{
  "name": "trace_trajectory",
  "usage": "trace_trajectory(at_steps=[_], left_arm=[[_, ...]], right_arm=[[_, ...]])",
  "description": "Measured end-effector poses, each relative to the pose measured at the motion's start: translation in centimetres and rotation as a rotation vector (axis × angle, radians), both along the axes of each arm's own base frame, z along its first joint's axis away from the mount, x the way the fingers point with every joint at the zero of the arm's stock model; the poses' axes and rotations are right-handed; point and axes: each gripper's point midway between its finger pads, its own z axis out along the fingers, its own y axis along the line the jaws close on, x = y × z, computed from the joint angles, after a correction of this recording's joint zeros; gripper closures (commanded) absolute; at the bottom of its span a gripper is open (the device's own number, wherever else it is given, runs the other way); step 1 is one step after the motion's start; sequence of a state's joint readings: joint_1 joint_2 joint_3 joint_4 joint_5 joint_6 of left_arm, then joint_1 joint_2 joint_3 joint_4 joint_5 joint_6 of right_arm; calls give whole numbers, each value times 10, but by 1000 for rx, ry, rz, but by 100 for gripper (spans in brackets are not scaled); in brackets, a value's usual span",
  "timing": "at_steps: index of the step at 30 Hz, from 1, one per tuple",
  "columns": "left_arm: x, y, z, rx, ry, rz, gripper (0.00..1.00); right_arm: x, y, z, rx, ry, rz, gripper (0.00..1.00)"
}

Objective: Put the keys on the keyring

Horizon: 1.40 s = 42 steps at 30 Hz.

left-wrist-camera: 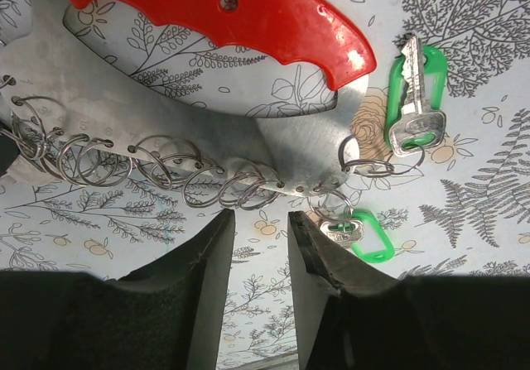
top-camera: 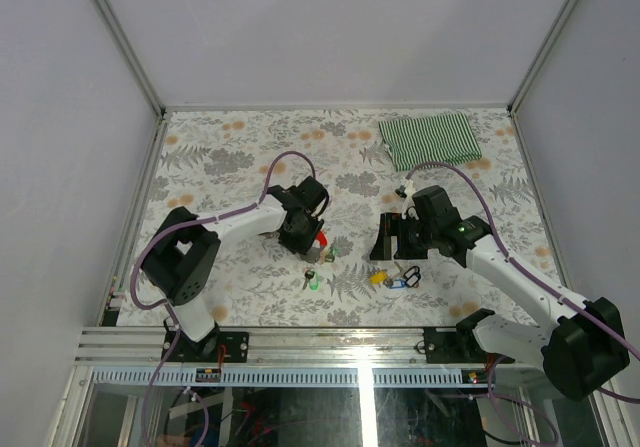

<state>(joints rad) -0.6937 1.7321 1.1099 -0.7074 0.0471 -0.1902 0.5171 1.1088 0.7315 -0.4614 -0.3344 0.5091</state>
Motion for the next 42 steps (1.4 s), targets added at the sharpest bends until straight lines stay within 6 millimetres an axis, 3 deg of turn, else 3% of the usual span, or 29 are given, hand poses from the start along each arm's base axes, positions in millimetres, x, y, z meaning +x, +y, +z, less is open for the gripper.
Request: trace_trajectory(at_steps=[17, 26, 42], left_arm=[[-4, 0, -13, 14, 41, -3, 63], [-5, 0, -15, 19, 48, -4, 77], [-1, -3, -10, -1, 26, -3, 89]], right_arm=[[0, 0, 0, 0, 0, 1, 20], [0, 0, 0, 0, 0, 1, 20], [-1, 1, 0, 1, 0, 5, 21]])
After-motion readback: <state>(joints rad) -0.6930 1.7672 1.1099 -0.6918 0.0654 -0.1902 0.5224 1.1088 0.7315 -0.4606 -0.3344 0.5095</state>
